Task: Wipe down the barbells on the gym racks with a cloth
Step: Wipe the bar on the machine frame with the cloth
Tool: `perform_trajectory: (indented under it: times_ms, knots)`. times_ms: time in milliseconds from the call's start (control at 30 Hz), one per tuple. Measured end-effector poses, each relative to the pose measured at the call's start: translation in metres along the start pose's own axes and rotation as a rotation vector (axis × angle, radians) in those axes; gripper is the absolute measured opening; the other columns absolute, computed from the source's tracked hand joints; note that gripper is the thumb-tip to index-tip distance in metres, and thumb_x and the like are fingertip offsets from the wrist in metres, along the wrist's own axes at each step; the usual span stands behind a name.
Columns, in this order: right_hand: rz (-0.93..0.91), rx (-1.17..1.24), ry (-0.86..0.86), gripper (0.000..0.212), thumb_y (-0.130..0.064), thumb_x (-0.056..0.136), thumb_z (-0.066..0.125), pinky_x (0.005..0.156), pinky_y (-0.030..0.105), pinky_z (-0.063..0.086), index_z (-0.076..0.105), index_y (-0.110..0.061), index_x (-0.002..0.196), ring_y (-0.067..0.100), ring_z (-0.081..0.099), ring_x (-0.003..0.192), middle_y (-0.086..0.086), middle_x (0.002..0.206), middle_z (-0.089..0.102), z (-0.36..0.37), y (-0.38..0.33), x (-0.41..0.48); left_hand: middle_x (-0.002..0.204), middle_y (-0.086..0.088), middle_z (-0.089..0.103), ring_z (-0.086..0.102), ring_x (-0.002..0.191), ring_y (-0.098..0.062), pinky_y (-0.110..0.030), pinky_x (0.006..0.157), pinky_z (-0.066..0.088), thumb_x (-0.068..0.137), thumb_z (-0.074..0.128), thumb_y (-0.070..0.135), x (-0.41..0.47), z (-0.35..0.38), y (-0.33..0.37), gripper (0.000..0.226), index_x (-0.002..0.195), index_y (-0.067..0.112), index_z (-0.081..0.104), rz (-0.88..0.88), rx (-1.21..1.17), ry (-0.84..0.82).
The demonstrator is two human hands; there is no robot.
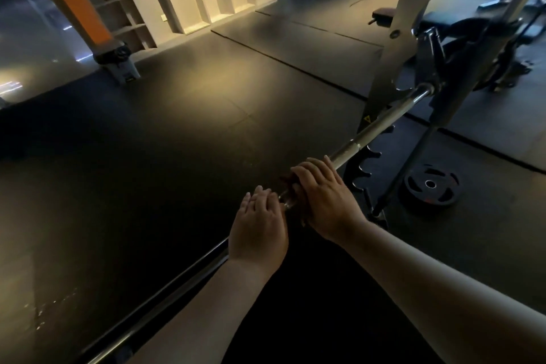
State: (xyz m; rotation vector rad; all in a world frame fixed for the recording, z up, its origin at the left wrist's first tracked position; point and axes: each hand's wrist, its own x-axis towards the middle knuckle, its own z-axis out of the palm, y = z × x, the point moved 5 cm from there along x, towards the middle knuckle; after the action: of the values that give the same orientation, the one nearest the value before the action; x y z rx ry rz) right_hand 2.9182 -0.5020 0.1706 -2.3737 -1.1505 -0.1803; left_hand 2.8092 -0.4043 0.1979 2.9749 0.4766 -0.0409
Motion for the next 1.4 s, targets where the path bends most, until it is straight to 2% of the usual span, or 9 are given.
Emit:
perform_trajectory:
  times_ms: [133,333,533,700,800,933,1167,1300,1400]
  knots:
    - [0.011,-0.001,-0.016,0.063,-0.046,0.099,0.044,0.129,0.050,0.004,0.039,-0.020,0.156,0.028,0.012,0.157,0.002,0.160,0.039,0.013,-0.015,-0.019,0.160,-0.015,0.035,0.026,0.152,-0.023,-0.038,0.126,0.021,0.105,0.043,0.033,0.003,-0.001,-0.003,0.051,0.149,0.010,0.036,0.022,-0.007,-0.017]
    - [-0.055,-0.094,-0.077,0.043,-0.044,0.104,0.035,0.125,0.032,-0.008,0.057,-0.025,0.136,0.020,0.041,0.141,-0.003,0.138,0.058,-0.008,0.003,0.020,0.159,-0.016,0.037,0.026,0.152,-0.024,-0.038,0.125,0.024,0.104,0.044,0.037,0.014,0.003,-0.002,0.052,0.147,0.010,0.037,0.071,-0.017,-0.041]
    - [0.051,0.001,0.010,0.056,-0.050,0.101,0.035,0.129,0.046,0.000,0.043,-0.025,0.151,0.024,0.011,0.158,-0.003,0.156,0.041,0.013,-0.012,-0.014,0.159,-0.015,0.036,0.029,0.151,-0.023,-0.038,0.124,0.025,0.105,0.042,0.036,0.015,0.005,0.001,0.050,0.148,0.012,0.036,0.073,0.001,0.000]
    - [-0.110,-0.112,-0.125,0.048,-0.045,0.098,0.050,0.128,0.040,-0.001,0.049,-0.027,0.142,0.021,0.036,0.145,-0.004,0.142,0.054,0.000,0.008,0.012,0.159,-0.016,0.035,0.029,0.151,-0.024,-0.037,0.124,0.025,0.105,0.042,0.037,0.017,0.004,0.000,0.050,0.148,0.012,0.035,0.096,0.001,-0.006]
    - [-0.070,-0.088,-0.078,0.039,-0.043,0.104,0.039,0.128,0.038,-0.004,0.054,-0.027,0.137,0.020,0.041,0.142,-0.004,0.137,0.058,-0.004,0.008,0.018,0.159,-0.017,0.035,0.028,0.152,-0.026,-0.037,0.124,0.025,0.104,0.038,0.037,0.016,0.006,-0.002,0.051,0.148,0.011,0.034,0.088,0.016,-0.003]
    - [0.033,0.050,0.001,0.055,-0.049,0.101,0.037,0.129,0.051,0.004,0.045,-0.023,0.149,0.025,0.017,0.155,-0.001,0.152,0.045,0.009,-0.012,-0.013,0.161,-0.017,0.033,0.022,0.153,-0.025,-0.036,0.124,0.020,0.106,0.035,0.034,0.015,0.005,0.000,0.050,0.150,0.010,0.033,0.053,-0.014,0.015]
    - [-0.009,-0.077,-0.045,0.056,-0.054,0.104,0.022,0.126,0.033,-0.007,0.059,-0.023,0.134,0.017,0.042,0.140,-0.003,0.135,0.060,-0.016,0.036,0.023,0.161,-0.012,0.035,0.020,0.154,-0.020,-0.035,0.126,0.013,0.107,0.033,0.027,0.012,-0.001,-0.007,0.045,0.150,0.012,0.037,0.047,-0.107,0.026]
    - [0.147,0.060,0.007,0.059,-0.052,0.101,0.019,0.128,0.044,-0.002,0.059,-0.020,0.131,0.022,0.035,0.143,0.000,0.134,0.058,-0.011,0.020,0.018,0.157,-0.010,0.042,0.026,0.152,-0.019,-0.037,0.127,0.016,0.107,0.033,0.027,0.007,-0.001,-0.010,0.042,0.144,0.013,0.046,-0.004,-0.124,0.060]
    - [0.023,0.067,-0.065,0.055,-0.050,0.100,0.026,0.128,0.047,0.000,0.057,-0.022,0.136,0.020,0.033,0.144,-0.001,0.137,0.056,0.002,-0.008,0.008,0.157,-0.012,0.042,0.026,0.152,-0.019,-0.036,0.127,0.014,0.107,0.035,0.027,0.009,0.002,-0.008,0.042,0.143,0.010,0.046,-0.009,-0.132,0.057]
